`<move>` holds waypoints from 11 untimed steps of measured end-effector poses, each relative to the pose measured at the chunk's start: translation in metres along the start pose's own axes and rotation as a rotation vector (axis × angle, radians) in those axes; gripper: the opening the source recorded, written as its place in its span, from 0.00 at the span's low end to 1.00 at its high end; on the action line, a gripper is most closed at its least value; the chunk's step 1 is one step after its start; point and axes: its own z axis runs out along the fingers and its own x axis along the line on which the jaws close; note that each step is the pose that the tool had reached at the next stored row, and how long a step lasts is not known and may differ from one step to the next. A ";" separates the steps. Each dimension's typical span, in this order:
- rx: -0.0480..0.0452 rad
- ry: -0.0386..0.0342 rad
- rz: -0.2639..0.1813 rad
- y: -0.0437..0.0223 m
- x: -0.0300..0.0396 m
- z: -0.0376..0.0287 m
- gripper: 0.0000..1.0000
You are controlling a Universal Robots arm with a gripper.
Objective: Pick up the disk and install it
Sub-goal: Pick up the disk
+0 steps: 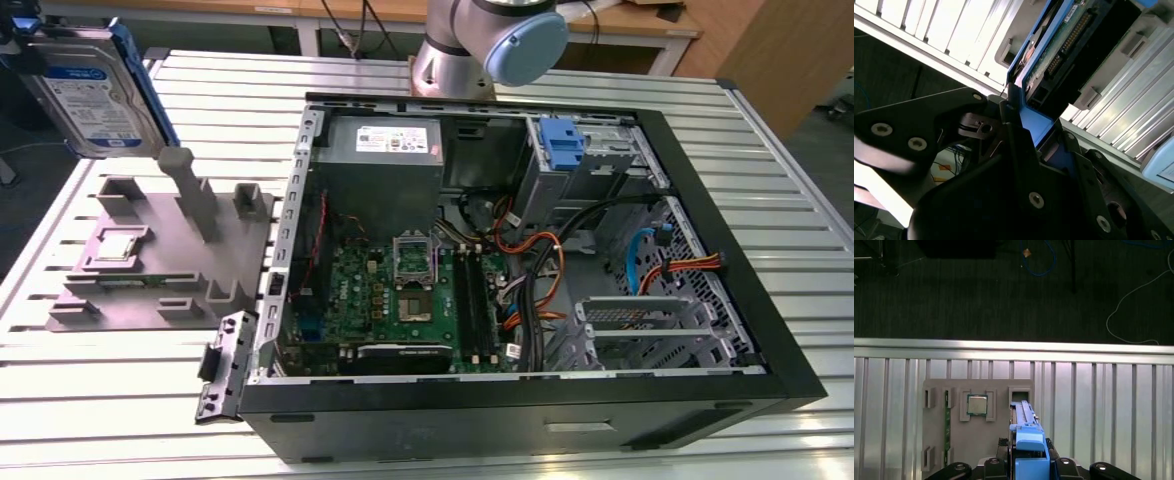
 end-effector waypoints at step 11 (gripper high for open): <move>-0.0002 0.0003 0.000 -0.0001 -0.0002 -0.0077 0.36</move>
